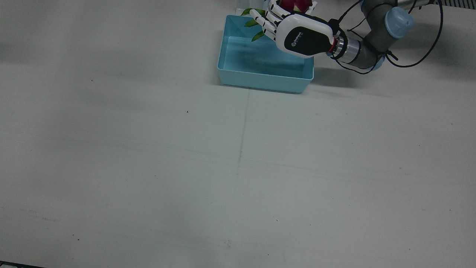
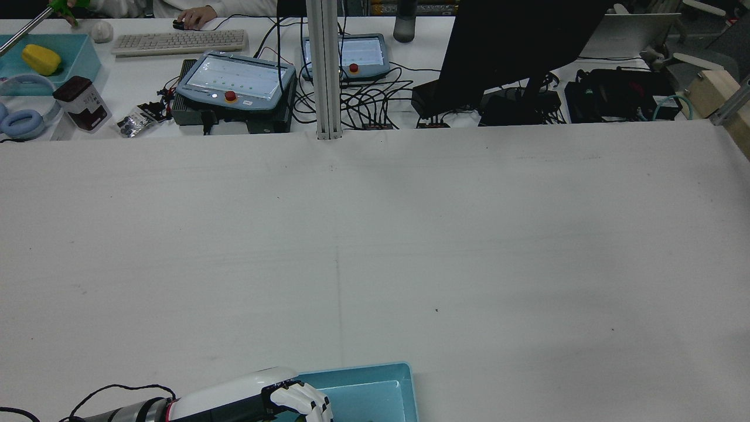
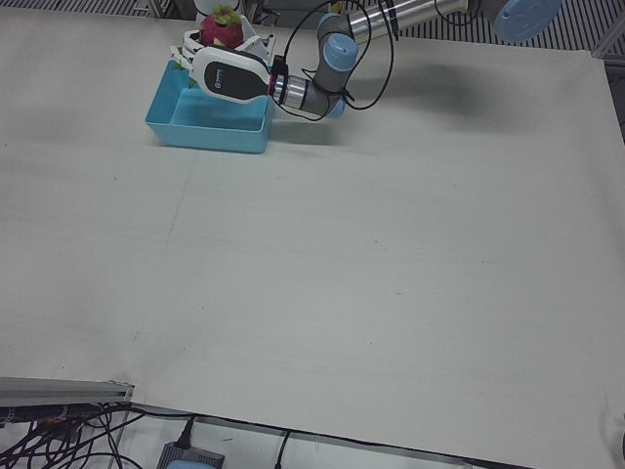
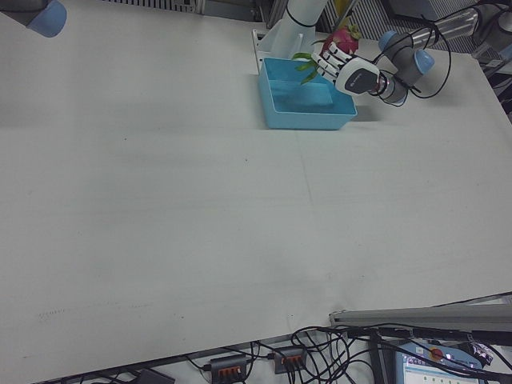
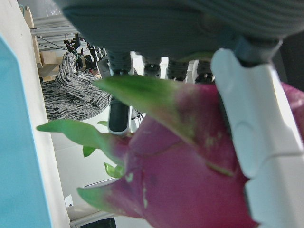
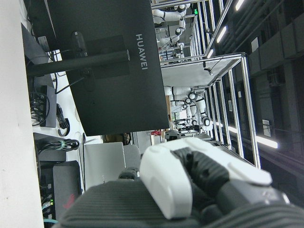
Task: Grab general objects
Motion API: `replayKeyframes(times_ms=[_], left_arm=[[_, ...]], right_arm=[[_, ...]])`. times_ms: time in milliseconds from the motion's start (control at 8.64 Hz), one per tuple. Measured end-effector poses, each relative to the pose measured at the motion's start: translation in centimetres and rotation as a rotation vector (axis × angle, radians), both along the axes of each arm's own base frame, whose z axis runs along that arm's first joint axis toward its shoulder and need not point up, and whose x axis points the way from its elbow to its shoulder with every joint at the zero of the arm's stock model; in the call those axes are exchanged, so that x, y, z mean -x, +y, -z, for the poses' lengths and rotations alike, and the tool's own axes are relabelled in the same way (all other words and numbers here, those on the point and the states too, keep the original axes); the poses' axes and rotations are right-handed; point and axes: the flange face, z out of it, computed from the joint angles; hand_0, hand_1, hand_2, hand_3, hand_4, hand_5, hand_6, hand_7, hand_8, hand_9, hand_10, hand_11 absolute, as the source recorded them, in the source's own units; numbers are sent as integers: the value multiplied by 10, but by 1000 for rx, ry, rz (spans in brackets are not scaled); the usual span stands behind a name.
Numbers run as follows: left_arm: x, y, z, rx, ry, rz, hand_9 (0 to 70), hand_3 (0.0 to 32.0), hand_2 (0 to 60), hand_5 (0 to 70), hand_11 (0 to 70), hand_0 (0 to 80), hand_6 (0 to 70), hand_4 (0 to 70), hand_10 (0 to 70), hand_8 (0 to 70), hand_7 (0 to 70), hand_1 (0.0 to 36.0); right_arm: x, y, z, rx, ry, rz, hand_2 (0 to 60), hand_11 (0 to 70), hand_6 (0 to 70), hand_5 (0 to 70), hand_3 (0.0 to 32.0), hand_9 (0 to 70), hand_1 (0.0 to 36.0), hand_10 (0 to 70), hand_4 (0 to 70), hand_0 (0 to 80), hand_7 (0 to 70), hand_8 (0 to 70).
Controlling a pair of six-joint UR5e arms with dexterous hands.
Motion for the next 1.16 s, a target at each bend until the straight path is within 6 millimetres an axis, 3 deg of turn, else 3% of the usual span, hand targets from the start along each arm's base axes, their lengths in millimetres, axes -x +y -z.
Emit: replayKeyframes(times_ms=[463, 694, 810, 926, 1157], left_arm=[[-2, 1, -2, 0, -12, -18, 87, 0, 42, 700, 41, 552, 184, 96, 15, 52, 228, 182], [3, -13, -9, 29, -38, -32, 61, 0, 36, 700, 26, 548, 162, 138, 5, 36, 181, 178], [14, -34, -13, 44, -58, -4, 44, 0, 42, 51, 20, 547, 147, 233, 1, 25, 152, 181], [29, -58, -14, 54, -69, 37, 20, 0, 38, 0, 12, 548, 129, 226, 0, 15, 123, 185], [46, -80, -15, 60, -75, 82, 3, 0, 10, 0, 0, 551, 93, 185, 0, 8, 85, 188]], right_arm=[[0, 0, 0, 0, 0, 0, 0, 0, 0, 0, 0, 0, 0, 0, 0, 0, 0, 0], [0, 0, 0, 0, 0, 0, 0, 0, 0, 0, 0, 0, 0, 0, 0, 0, 0, 0], [0, 0, 0, 0, 0, 0, 0, 0, 0, 0, 0, 0, 0, 0, 0, 0, 0, 0], [0, 0, 0, 0, 0, 0, 0, 0, 0, 0, 0, 0, 0, 0, 0, 0, 0, 0], [0, 0, 0, 0, 0, 0, 0, 0, 0, 0, 0, 0, 0, 0, 0, 0, 0, 0]])
